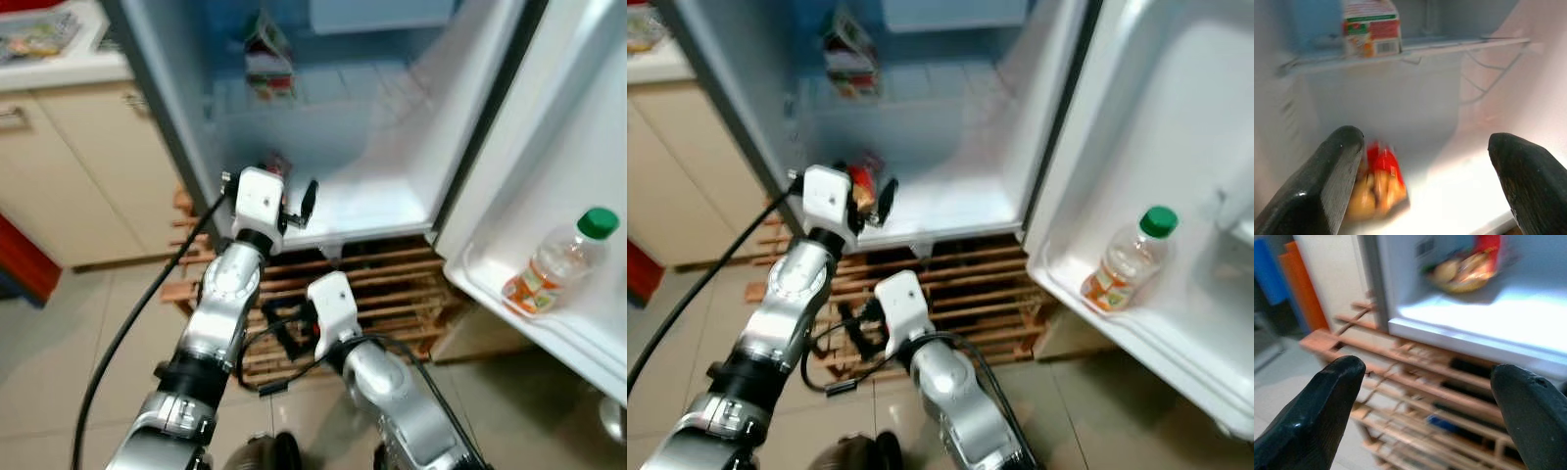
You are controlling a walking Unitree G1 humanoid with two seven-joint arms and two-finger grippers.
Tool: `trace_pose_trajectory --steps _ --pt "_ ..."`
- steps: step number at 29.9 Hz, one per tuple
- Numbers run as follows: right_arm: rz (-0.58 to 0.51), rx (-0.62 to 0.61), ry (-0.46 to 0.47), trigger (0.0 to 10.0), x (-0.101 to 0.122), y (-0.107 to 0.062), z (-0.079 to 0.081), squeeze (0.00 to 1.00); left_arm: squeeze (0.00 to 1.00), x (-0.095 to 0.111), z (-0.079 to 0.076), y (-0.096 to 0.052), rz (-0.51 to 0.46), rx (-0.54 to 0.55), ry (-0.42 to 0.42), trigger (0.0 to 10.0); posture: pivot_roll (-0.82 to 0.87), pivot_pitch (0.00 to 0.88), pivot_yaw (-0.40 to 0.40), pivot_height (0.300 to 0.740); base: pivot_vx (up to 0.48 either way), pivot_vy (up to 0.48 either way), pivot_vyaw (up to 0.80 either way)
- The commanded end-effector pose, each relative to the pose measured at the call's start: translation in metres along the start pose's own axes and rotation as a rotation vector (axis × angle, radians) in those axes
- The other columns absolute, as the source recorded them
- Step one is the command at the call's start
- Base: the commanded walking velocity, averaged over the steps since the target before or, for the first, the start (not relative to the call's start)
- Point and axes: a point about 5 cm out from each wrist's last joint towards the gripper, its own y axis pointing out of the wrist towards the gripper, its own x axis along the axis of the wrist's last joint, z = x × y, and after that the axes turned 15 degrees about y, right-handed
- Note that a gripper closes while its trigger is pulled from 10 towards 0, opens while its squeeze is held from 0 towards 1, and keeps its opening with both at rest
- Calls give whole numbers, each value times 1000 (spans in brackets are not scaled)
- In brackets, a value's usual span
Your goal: Restocking fridge
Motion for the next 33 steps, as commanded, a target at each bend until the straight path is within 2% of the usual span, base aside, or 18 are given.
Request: trace_pose_trajectory --steps 1,2,3,4,5,6,7,8,9,11,16,19,20,23,29,33 --pt "-91 -130 50 10000 -1 13 16 0 0 -14 4 -28 98 17 -45 10000 -174 0 71 740 0 0 0" --pt "-105 -174 33 10000 -3 15 13 0 0 -19 7 -39 129 34 -39 10000 -174 0 70 740 0 0 0" --pt "-105 -174 33 10000 -3 15 13 0 0 -19 7 -39 129 34 -39 10000 -174 0 70 740 0 0 0" --pt "-153 -249 70 10000 -1 -24 -37 0 0 -22 12 -51 149 56 -33 10000 -172 0 65 740 0 0 0" --pt "-153 -249 70 10000 -1 -24 -37 0 0 -22 12 -51 149 56 -33 10000 -172 0 65 740 0 0 0" --pt "-185 -275 58 10000 5 -60 -66 0 0 -24 16 -57 157 68 -28 10000 -170 0 62 740 0 0 0" --pt "-200 -304 28 10000 10 -91 -88 0 0 -29 23 -69 177 80 -11 10000 -162 0 51 740 0 0 0" --pt "-207 -331 -13 10000 13 -109 -101 0 0 -34 29 -80 198 86 1 10000 -162 0 49 740 0 0 0" --pt "-207 -355 -28 10000 11 -112 -107 0 0 -38 33 -91 224 89 13 10000 -161 0 46 740 0 0 0" --pt "-217 -388 -52 10000 9 -113 -114 0 0 -43 36 -102 253 91 26 10000 -161 0 44 740 0 0 0" --pt "-243 -450 -68 10000 6 -112 -123 0 0 -48 31 -110 281 83 23 10000 -163 0 43 740 0 0 0" --pt "-247 -466 -58 10000 5 -112 -125 0 0 -47 27 -106 274 75 21 10000 -165 0 43 740 0 0 0" --pt "-246 -461 -51 10000 6 -111 -125 0 0 -48 29 -100 271 85 8 10000 -173 0 49 740 0 0 0" --pt "-247 -445 -45 10000 8 -111 -125 0 0 -49 33 -93 274 93 22 10000 -181 0 54 740 0 0 0" --pt "-268 -434 -47 10000 10 -109 -125 0 0 -50 22 -90 266 34 6 10000 -202 0 63 740 0 0 0" --pt "-266 -426 -43 10000 11 -109 -124 0 0 -47 22 -87 230 29 3 10000 -209 0 67 740 0 -452 0"
